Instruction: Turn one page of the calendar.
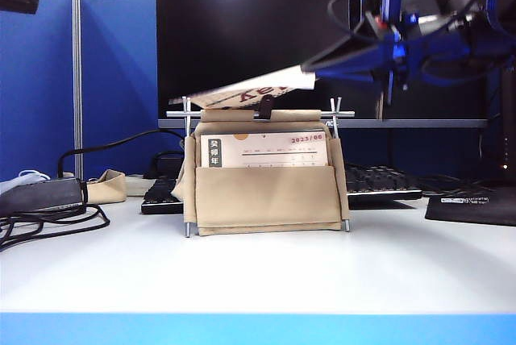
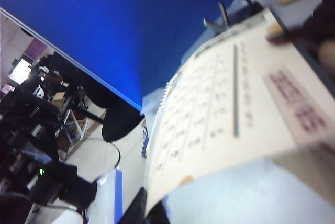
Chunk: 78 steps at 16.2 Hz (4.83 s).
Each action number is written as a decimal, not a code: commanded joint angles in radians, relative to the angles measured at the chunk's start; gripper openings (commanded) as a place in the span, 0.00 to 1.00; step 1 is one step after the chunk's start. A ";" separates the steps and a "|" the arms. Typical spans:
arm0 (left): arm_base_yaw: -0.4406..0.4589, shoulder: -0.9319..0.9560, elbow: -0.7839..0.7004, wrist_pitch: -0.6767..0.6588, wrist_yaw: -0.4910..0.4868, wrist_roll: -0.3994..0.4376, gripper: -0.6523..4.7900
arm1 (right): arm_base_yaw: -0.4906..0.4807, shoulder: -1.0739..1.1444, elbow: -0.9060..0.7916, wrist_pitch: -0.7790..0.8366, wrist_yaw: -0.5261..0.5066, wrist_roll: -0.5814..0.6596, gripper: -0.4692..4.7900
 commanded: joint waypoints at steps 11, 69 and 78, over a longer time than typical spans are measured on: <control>0.000 0.002 0.003 -0.025 0.060 -0.001 0.66 | 0.000 -0.049 0.004 0.319 0.483 -0.048 0.08; 0.000 0.002 0.003 -0.042 0.144 -0.046 0.66 | 0.104 -0.093 0.187 -0.188 0.814 -0.216 0.49; 0.000 0.002 0.003 -0.042 0.172 -0.072 0.66 | -0.117 -0.031 0.252 -0.282 0.890 -0.232 0.49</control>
